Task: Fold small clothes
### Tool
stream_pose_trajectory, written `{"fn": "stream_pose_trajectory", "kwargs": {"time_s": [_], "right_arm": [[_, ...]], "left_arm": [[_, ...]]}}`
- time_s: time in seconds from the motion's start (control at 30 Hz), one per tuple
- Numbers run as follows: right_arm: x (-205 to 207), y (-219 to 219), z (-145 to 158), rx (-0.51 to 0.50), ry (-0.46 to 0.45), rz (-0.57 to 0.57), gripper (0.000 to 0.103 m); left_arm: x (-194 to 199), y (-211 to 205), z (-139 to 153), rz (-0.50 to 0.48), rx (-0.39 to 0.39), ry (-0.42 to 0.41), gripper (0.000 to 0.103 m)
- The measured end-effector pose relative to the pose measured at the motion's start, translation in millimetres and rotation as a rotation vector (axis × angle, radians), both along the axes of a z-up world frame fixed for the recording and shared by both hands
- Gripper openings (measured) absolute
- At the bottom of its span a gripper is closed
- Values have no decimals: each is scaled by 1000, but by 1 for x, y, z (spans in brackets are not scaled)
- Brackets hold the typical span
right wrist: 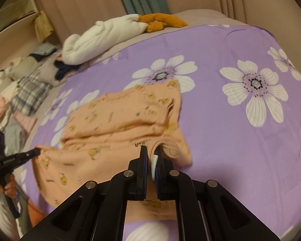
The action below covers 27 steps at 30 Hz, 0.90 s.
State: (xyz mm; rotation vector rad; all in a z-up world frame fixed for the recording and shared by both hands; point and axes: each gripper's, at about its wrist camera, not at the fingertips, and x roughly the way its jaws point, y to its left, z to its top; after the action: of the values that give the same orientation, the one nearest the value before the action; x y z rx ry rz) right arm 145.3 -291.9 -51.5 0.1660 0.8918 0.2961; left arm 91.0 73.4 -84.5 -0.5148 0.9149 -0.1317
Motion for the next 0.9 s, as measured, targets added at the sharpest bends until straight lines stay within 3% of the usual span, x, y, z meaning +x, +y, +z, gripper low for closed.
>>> {"fn": "stream_pose_trajectory", "kwargs": {"time_s": [0.3,0.5,0.6,0.67,0.73,0.9], "right_arm": [[47,7,-49,-18,128,-49,8],[46,-2,-57,12,170,-68,8],[34,-11,-45,18,153,-73,26],[24,-17,-38,4,128,-79,43],[14,-26,-34,-6,128,-94,43],[-7,-40,-44,-3,178,-106,44]], "left_arm": [[55,5,-52,6,23,128,7],[48,5,-49,-2,35,128,12],[32,8,-36,-1,32,113,25],[18,10,-30,11,25,101,36],[2,11,-26,21,18,108,46],[-31,1,-32,29,0,142,48]]}}
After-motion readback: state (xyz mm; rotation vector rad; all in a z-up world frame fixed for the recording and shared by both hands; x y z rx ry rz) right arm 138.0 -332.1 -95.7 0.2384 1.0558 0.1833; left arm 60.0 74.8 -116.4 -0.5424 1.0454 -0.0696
